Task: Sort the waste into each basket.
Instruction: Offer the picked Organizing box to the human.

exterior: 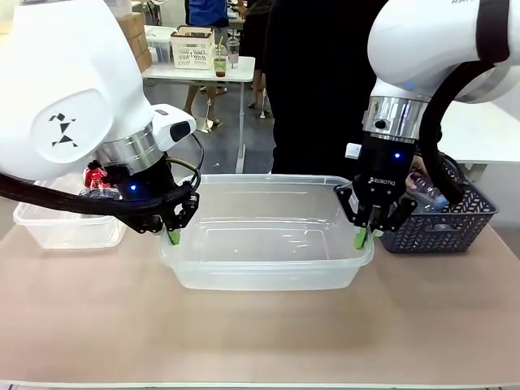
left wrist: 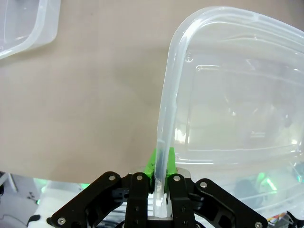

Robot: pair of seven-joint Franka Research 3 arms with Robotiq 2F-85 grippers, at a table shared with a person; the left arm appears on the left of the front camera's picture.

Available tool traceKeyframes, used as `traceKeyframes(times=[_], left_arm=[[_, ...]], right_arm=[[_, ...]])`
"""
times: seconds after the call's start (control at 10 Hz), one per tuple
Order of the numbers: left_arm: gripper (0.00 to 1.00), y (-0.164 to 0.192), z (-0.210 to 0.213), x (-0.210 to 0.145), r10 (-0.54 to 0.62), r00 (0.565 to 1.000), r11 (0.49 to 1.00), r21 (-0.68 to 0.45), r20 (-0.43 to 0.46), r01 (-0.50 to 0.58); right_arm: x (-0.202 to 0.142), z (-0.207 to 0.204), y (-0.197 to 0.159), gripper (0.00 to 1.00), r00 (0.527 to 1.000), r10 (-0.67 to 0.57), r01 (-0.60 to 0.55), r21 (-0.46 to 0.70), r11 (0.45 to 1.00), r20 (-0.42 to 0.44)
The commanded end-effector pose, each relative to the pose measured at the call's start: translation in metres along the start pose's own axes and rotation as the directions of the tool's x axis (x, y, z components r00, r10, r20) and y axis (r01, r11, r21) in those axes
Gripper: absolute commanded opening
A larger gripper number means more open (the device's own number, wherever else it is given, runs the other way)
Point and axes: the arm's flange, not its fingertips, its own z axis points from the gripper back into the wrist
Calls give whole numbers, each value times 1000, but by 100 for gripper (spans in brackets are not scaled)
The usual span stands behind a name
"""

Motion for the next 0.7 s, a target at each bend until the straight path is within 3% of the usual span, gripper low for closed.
traceKeyframes(times=[0.0,0.6], left_arm=[[0,3,1,-2,8,1000,1000,12,-2,-8],[0,3,1,-2,8,1000,1000,12,-2,-8]], right_arm=[[1,6,-3,0,1000,16,-16,-2,1000,14],[1,6,-3,0,1000,16,-16,-2,1000,14]])
